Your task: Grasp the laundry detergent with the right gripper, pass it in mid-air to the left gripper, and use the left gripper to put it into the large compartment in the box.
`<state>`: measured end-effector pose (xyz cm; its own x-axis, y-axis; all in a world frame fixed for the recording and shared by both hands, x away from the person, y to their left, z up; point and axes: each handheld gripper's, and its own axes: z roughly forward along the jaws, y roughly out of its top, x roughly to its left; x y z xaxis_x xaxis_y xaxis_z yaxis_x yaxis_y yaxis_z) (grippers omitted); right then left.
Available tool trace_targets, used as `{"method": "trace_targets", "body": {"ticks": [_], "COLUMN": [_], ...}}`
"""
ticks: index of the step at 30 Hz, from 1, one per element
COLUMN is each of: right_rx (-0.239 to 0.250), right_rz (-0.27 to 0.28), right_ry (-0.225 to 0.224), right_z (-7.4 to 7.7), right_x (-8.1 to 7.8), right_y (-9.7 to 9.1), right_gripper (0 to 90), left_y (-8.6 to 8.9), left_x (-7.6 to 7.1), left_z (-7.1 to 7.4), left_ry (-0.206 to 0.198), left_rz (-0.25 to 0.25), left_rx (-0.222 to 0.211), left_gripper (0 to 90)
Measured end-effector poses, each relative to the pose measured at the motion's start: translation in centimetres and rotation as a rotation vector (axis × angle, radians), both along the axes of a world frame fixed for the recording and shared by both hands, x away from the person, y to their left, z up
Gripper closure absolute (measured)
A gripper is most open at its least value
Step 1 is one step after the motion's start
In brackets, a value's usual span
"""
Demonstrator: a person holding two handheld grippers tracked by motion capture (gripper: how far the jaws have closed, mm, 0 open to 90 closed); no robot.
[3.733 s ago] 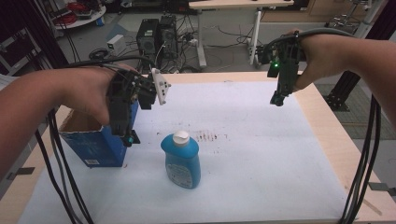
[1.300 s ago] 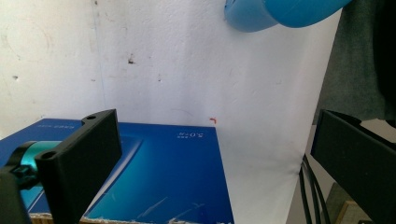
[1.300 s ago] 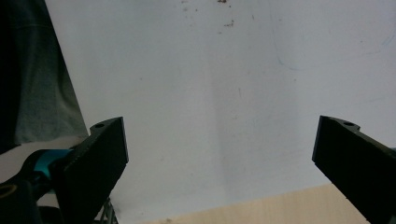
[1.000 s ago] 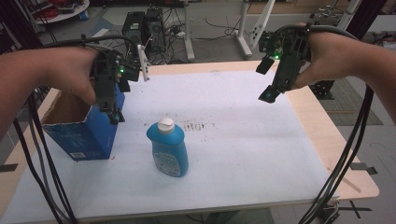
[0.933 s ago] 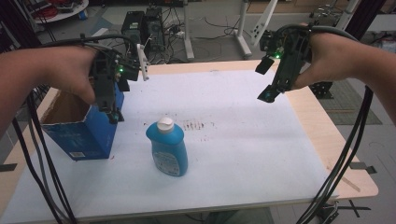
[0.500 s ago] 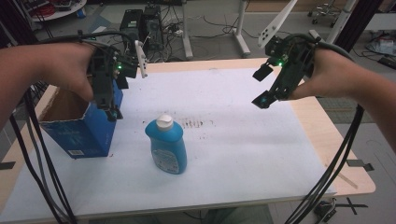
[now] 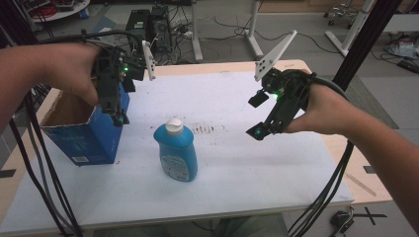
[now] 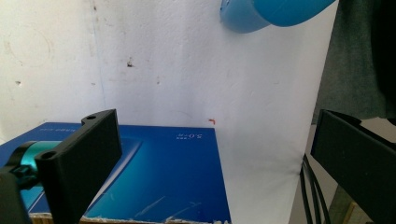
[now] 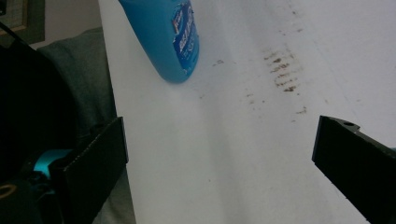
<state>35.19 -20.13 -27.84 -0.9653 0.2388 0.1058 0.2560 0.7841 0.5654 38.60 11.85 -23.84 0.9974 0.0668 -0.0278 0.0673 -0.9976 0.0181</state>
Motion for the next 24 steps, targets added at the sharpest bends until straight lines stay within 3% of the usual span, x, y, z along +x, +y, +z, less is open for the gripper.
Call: {"method": "trace_targets", "body": {"ticks": [24], "right_rx": [0.082], "right_rz": [0.04], "right_ry": [0.004], "right_z": [-5.7], "right_x": [-1.9], "right_y": [6.7], "right_gripper": [2.5], "left_y": [0.6], "left_x": [-0.3], "left_z": [-0.5], "left_ry": [0.0], "left_rz": [0.003], "left_rx": [-0.003], "left_gripper": [1.7]}}
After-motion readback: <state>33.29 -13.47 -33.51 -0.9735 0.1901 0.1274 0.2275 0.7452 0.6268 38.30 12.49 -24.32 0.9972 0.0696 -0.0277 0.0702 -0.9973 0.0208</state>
